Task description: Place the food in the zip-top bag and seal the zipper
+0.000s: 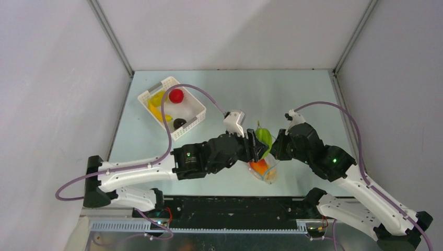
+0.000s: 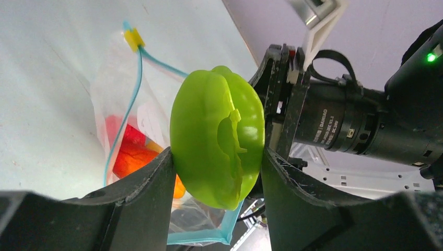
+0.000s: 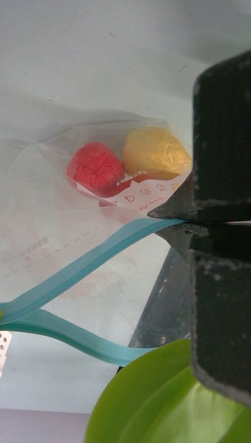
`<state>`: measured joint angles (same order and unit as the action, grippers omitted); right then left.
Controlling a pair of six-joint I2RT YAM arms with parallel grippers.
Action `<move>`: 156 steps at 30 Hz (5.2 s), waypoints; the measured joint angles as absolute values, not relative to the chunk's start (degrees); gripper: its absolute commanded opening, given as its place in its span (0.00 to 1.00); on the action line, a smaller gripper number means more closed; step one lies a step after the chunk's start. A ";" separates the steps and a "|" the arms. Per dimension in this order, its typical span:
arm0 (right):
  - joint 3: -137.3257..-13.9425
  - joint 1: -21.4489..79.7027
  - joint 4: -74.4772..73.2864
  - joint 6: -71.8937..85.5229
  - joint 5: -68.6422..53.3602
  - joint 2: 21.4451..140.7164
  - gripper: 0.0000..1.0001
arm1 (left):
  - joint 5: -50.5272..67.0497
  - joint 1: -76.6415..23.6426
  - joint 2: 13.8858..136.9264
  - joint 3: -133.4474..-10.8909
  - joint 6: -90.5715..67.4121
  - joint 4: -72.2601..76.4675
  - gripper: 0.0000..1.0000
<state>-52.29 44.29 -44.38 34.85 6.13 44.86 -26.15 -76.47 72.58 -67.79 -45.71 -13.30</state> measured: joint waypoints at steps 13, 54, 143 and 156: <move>-52.29 44.29 -44.31 35.68 6.63 44.73 0.00 | -29.74 -79.88 74.61 -68.10 -47.62 -15.18 0.77; -50.59 44.38 -44.49 35.99 6.61 41.45 0.00 | -29.85 -28.58 56.51 -59.72 -41.12 -22.81 1.00; -50.57 38.24 -45.06 33.85 5.15 44.21 0.00 | 5.39 3.68 119.00 -81.30 -55.05 -6.48 0.60; -50.57 38.24 -45.06 33.89 5.13 43.88 0.00 | 5.13 3.68 111.72 -76.20 -53.54 -7.94 0.54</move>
